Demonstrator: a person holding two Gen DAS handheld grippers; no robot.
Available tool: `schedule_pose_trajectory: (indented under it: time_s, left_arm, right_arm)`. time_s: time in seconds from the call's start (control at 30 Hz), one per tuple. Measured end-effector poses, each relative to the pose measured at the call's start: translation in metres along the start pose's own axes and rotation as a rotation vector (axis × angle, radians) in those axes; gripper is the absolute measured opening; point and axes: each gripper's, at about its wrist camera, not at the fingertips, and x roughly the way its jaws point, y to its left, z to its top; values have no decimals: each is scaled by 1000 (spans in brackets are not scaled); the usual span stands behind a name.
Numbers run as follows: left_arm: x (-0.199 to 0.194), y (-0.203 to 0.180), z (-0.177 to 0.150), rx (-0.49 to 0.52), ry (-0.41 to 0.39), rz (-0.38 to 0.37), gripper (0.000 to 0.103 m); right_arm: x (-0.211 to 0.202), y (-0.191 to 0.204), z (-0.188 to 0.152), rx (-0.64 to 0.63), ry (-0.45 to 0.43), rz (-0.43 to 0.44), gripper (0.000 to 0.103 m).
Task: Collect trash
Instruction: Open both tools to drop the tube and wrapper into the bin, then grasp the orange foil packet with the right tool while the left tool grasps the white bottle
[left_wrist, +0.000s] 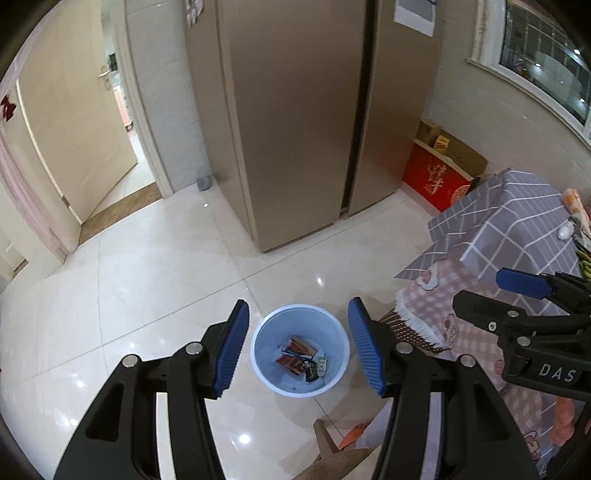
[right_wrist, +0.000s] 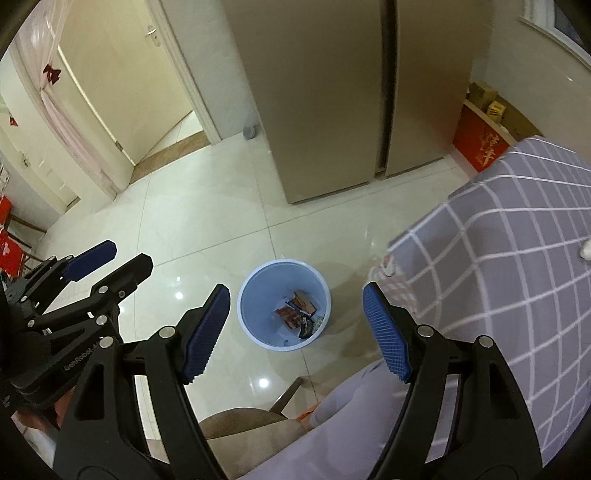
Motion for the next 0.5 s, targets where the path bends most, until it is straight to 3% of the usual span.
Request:
schedule_pose_trajectory:
  time_s: [0.5]
  left_arm:
    - [-21, -93, 9, 153, -59, -124, 55]
  right_arm:
    - [-64, -73, -28, 135, -102, -87, 74]
